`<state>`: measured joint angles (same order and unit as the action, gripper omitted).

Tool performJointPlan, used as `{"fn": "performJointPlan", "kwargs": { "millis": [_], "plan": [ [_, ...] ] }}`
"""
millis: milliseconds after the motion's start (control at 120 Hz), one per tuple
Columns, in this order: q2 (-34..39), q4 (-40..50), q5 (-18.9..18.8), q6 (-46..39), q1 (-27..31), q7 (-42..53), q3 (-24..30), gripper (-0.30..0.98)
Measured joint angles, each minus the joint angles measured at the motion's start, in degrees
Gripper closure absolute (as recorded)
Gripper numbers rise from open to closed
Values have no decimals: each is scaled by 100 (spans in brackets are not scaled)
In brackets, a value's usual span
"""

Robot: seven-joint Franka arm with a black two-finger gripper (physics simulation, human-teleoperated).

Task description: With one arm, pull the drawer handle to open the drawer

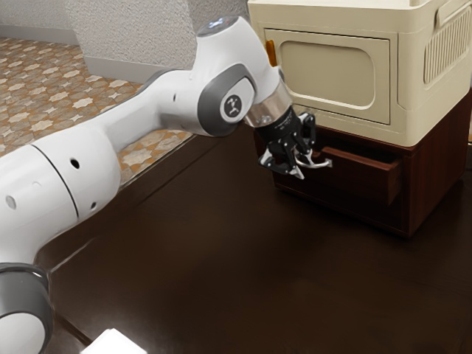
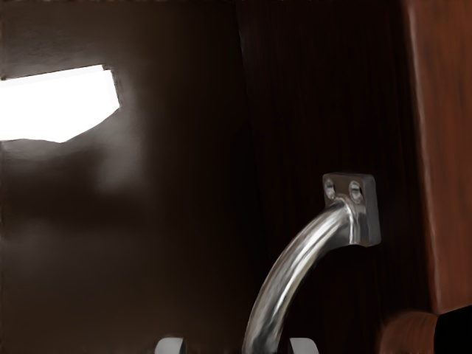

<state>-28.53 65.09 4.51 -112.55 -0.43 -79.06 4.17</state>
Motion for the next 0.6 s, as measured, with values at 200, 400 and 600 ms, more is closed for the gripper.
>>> {"fn": "performJointPlan", "kwargs": {
  "millis": [200, 400, 600],
  "plan": [
    [394, 609, 3, -93, 6, -4, -16, 62],
    [841, 1201, 5, -283, 63, 1, -46, 64],
    [950, 1439, 48, -396, 71, -4, -47, 68]
  ]
}}
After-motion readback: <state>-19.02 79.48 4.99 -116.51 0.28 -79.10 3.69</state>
